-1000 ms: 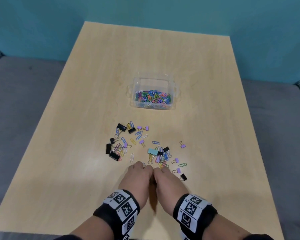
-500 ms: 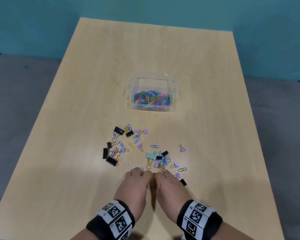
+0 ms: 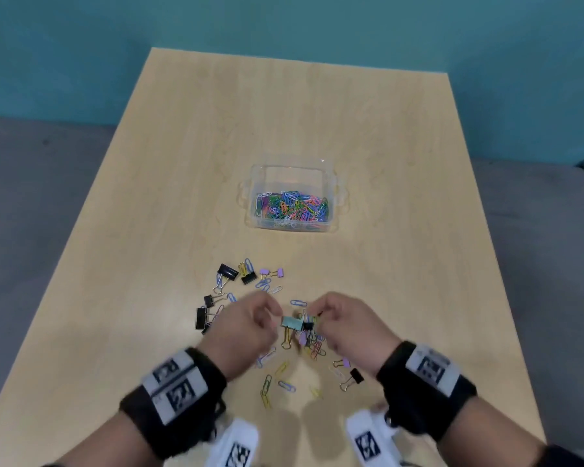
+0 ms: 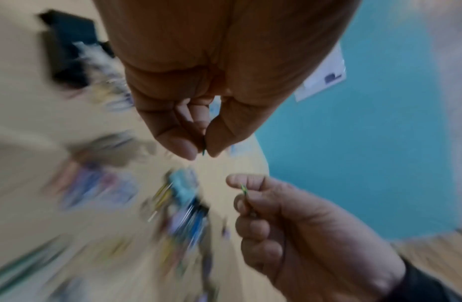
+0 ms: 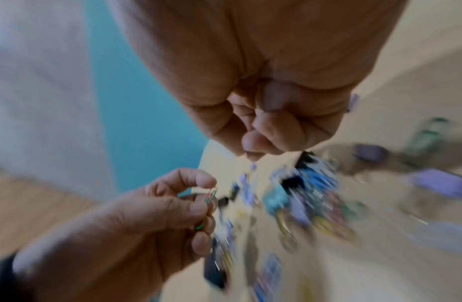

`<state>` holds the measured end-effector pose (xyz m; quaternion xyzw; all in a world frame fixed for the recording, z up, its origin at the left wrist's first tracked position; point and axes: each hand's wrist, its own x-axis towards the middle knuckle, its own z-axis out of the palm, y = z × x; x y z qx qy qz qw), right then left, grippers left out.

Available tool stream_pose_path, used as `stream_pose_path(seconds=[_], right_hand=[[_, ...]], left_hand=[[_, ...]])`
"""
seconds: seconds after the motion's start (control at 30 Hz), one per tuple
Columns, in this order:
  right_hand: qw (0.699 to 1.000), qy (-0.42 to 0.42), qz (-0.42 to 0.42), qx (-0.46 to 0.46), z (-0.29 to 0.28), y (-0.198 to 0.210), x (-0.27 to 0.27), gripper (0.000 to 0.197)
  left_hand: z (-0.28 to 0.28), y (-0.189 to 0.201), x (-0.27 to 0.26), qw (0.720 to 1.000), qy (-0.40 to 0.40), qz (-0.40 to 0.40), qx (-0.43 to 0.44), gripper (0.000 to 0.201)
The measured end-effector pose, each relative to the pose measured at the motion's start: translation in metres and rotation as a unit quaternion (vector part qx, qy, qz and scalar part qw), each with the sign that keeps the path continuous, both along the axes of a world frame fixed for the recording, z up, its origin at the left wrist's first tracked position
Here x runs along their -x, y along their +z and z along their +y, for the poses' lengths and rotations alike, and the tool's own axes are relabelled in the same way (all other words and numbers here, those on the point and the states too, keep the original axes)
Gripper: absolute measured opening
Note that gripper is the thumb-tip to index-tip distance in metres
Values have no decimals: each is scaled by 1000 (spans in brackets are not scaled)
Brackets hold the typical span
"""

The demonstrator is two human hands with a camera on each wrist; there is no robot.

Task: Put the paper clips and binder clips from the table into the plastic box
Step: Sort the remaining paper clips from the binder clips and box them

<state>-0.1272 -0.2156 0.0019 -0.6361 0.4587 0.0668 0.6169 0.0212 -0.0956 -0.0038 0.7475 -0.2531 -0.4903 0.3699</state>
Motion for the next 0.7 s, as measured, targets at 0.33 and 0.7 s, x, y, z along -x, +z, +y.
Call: stream_pose_path(seconds=[0.33, 0.7], right_hand=[[978, -169, -125, -10, -112, 43, -109, 7], [971, 35, 45, 231, -23, 11, 25, 22]], left_hand=[[-137, 43, -84, 989, 47, -112, 83, 27], [29, 4, -35, 988, 33, -150, 3, 12]])
